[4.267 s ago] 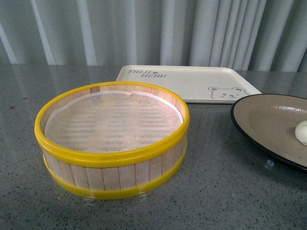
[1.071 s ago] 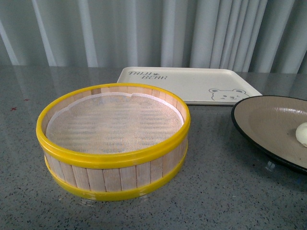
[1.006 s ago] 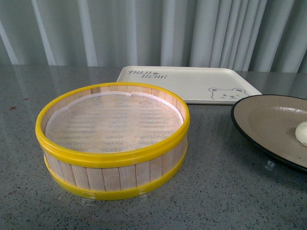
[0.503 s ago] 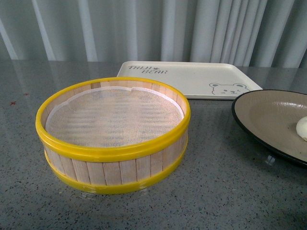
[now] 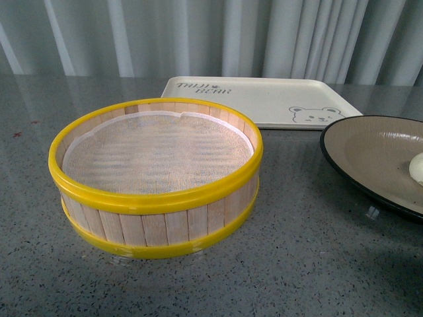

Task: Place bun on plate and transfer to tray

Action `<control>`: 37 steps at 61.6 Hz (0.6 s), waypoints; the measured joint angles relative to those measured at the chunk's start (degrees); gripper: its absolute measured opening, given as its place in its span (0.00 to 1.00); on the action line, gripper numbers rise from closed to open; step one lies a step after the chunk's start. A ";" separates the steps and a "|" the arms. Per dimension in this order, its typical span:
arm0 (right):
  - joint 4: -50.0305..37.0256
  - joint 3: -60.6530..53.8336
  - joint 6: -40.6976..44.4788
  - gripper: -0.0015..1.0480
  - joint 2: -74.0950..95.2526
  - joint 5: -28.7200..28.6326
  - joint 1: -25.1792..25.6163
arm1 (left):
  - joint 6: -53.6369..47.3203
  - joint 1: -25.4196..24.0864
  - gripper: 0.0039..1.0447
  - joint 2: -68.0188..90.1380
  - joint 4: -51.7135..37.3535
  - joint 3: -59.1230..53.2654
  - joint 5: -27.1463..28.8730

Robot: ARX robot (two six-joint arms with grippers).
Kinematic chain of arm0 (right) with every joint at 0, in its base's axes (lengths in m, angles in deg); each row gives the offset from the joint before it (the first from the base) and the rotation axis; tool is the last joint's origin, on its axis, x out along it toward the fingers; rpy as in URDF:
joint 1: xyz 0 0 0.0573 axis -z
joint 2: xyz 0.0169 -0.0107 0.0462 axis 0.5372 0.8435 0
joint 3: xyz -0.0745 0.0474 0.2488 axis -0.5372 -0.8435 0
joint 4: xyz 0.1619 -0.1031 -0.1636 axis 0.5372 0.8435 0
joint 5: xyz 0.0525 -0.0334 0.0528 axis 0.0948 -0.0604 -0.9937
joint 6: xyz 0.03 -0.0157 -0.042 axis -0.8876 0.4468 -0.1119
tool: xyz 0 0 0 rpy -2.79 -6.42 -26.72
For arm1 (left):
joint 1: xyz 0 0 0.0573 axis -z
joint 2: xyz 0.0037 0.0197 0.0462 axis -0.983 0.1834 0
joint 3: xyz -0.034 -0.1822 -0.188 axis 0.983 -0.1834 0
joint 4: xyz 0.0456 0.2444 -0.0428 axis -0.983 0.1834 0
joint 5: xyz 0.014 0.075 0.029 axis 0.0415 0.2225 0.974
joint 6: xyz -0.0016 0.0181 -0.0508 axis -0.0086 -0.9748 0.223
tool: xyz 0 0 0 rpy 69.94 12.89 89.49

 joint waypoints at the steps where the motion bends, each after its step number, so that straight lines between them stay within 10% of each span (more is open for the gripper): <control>1: -0.17 0.00 -0.26 0.91 0.20 -0.20 0.04 | 0.00 0.00 0.94 0.00 0.00 0.00 0.00; 37: -8.55 -4.68 -2.10 0.02 1.68 0.26 2.14 | 0.00 0.00 0.94 0.00 0.00 0.00 0.00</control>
